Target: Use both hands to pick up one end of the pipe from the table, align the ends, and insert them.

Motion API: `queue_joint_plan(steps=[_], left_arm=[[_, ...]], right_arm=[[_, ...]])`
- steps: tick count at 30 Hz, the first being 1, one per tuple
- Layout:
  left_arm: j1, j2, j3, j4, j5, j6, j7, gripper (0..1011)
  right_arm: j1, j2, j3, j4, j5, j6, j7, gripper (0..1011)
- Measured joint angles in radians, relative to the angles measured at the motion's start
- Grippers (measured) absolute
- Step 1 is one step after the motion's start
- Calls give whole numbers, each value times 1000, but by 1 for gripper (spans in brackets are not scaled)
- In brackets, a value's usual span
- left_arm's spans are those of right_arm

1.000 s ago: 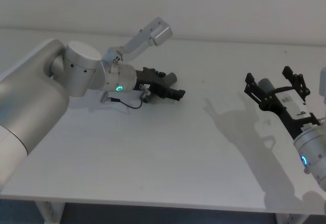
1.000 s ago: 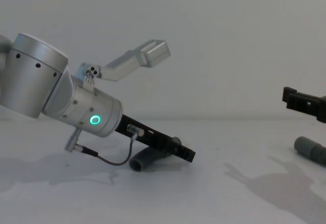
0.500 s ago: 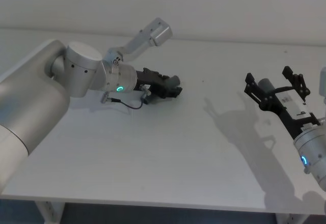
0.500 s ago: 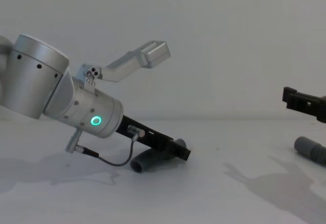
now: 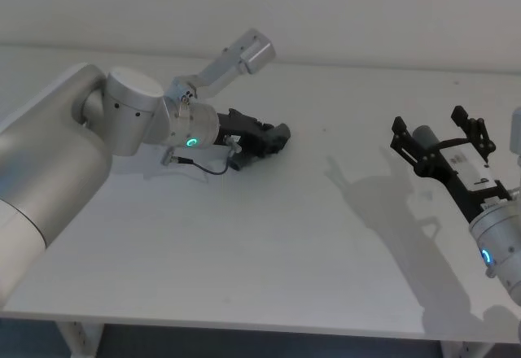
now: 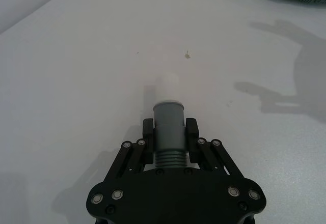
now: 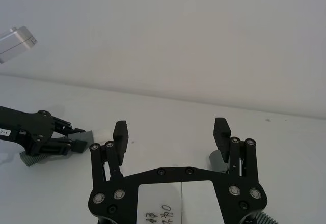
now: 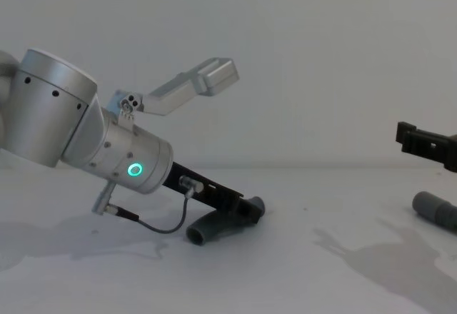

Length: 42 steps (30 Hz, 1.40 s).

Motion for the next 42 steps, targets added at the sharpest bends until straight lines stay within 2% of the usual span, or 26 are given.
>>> queue_joint_plan(steps=[13,21,29,37,42], left_arm=[[0,-1,0,1,0,0,0,354],[0,0,0,0,0,0,0,354],[0,0,0,0,0,0,0,354],[0,0,0,0,0,0,0,354],[0,0,0,0,0,0,0,354]], right_arm=[[2,1,0,-5,0,2,3,1001],[22,28,1,-35,-13,33,27,1001],[65,81,-3,-74,-35,110,75,1001],[125,135,-11,-88,-46,220,137,1001],[170,164,-16,-84,-46,307,180,1001]])
